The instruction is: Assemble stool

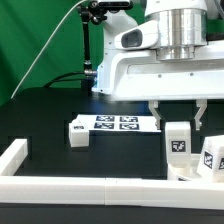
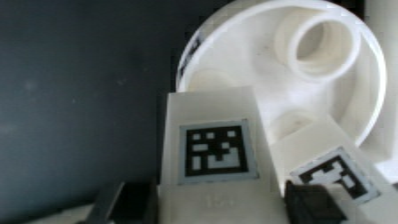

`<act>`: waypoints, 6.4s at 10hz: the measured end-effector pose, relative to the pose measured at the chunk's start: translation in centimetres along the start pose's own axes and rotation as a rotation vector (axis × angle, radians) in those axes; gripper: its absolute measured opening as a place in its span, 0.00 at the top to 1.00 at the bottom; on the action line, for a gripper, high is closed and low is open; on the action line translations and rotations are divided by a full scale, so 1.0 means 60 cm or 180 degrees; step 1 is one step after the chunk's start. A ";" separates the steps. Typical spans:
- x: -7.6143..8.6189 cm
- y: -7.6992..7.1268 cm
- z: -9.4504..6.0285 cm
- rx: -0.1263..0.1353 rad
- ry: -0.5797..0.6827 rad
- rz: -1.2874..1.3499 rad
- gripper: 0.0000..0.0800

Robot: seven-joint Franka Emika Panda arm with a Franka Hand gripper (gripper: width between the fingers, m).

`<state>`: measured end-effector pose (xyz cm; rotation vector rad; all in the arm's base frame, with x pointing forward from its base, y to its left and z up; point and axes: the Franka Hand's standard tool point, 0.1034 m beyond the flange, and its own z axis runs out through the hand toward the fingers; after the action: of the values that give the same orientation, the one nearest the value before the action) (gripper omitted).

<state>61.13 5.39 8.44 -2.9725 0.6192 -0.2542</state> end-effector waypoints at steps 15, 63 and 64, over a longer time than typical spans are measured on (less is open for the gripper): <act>-0.011 -0.018 0.003 0.0190 -0.0158 0.4120 0.57; 0.001 -0.015 -0.022 -0.0027 -0.0229 -0.3148 0.19; 0.001 -0.008 -0.017 -0.0037 -0.0236 -0.3132 0.19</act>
Offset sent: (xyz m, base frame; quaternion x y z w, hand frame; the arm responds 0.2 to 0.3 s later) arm -0.0068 0.0186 -0.0041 0.0178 -0.0095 0.2889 0.9571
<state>61.19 5.77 9.54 -2.9997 -0.8858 -0.1876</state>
